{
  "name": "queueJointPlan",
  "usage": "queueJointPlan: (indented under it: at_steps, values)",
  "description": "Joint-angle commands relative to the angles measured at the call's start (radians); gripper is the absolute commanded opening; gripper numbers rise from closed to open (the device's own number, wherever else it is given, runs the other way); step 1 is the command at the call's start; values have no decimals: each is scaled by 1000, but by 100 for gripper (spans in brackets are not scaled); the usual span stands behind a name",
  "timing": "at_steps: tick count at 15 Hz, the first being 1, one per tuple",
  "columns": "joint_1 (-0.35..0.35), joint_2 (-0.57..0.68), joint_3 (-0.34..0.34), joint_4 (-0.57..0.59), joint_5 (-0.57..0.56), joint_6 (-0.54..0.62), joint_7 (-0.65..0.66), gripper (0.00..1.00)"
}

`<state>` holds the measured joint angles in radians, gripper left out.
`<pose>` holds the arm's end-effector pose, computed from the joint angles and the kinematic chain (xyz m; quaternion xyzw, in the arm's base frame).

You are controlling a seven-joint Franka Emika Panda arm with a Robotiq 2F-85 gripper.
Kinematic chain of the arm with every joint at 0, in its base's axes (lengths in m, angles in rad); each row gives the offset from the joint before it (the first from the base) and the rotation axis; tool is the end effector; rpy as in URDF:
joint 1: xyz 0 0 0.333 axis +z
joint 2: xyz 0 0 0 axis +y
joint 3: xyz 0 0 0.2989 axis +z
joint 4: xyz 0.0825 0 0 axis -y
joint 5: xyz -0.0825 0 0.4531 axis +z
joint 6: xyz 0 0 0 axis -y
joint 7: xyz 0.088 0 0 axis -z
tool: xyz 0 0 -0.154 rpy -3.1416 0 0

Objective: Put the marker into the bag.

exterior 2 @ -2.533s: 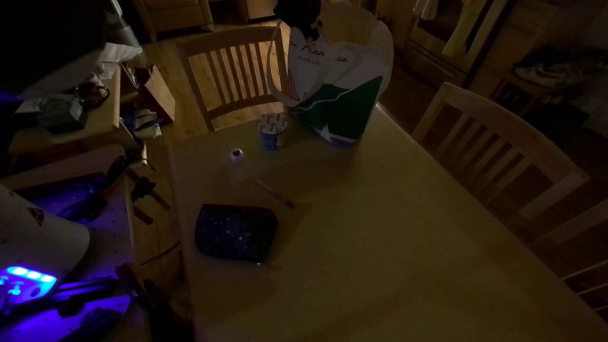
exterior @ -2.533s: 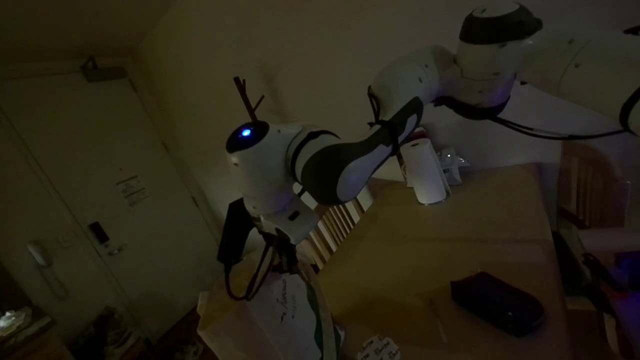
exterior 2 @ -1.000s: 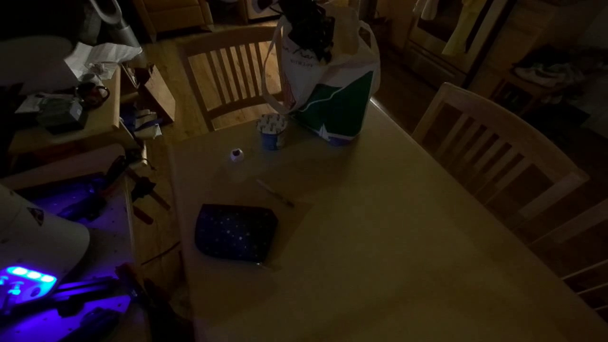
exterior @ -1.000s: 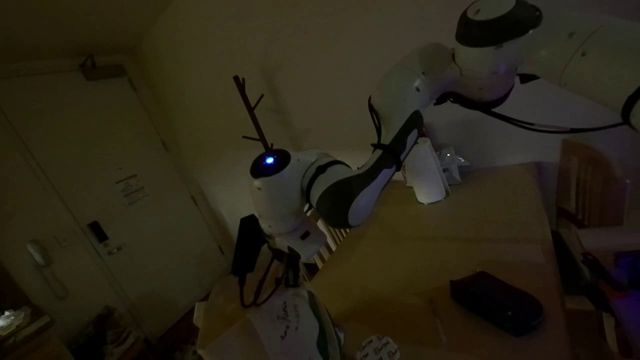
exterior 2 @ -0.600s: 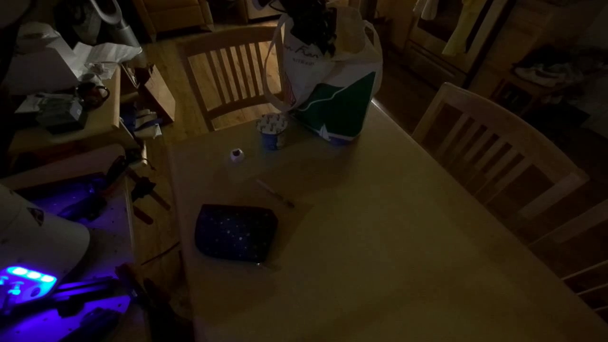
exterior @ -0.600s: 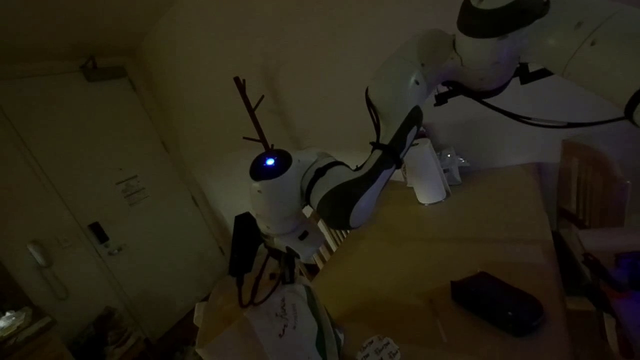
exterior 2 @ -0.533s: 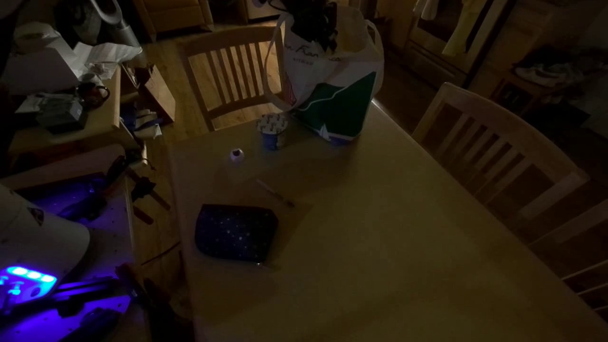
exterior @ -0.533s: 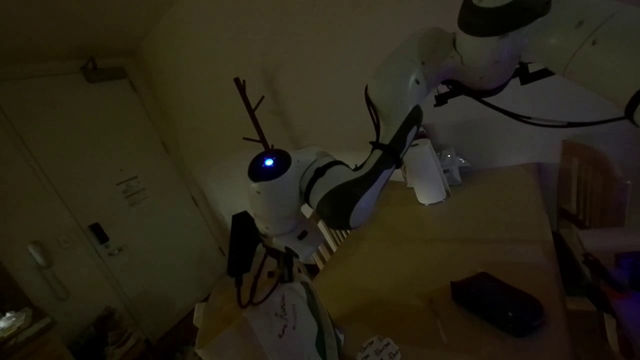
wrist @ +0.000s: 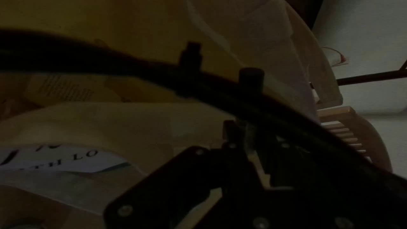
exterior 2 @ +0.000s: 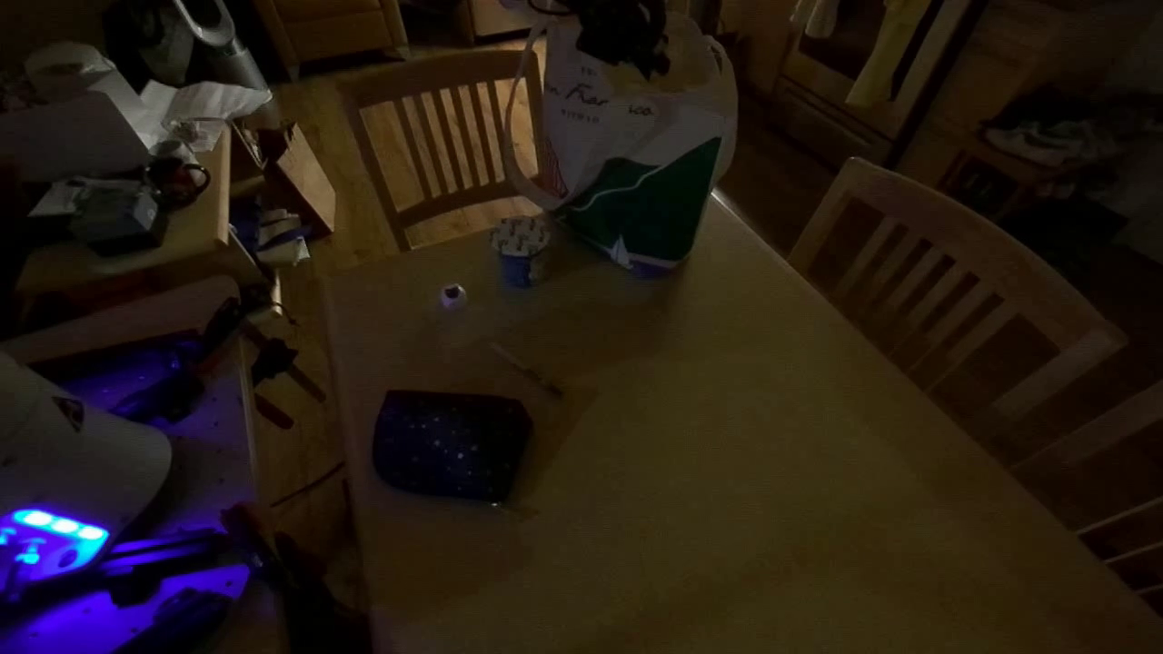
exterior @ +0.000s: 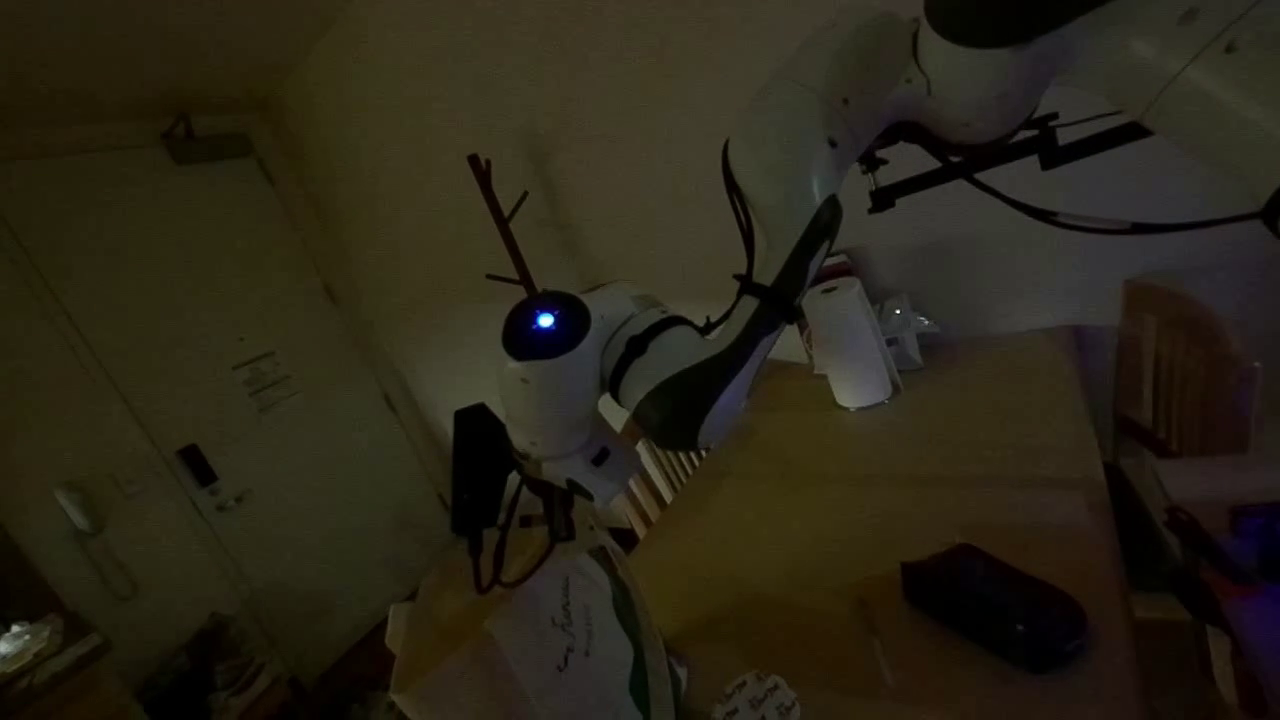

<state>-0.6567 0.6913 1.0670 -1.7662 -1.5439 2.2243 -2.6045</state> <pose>0.7299 0.1729 0.2772 -0.2701 0.8907 -0.2495 0.2674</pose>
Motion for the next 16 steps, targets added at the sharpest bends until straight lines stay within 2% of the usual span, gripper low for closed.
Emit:
queueJointPlan:
  at_steps: [1, 2, 3, 9, 10, 11, 16]
  values:
    - [104, -119, -170, 5, 102, 100, 0, 7]
    - [-3, 9, -1, 9, 3, -5, 0, 7]
    - [5, 6, -19, 7, 14, 2, 0, 7]
    - [-9, 60, 7, -7, 15, -36, 0, 6]
    - [-8, 65, 9, -3, 16, -43, 0, 43]
    - [-9, 70, 12, 2, 17, -47, 0, 44]
    - [-13, 68, 22, 15, 9, -54, 0, 74]
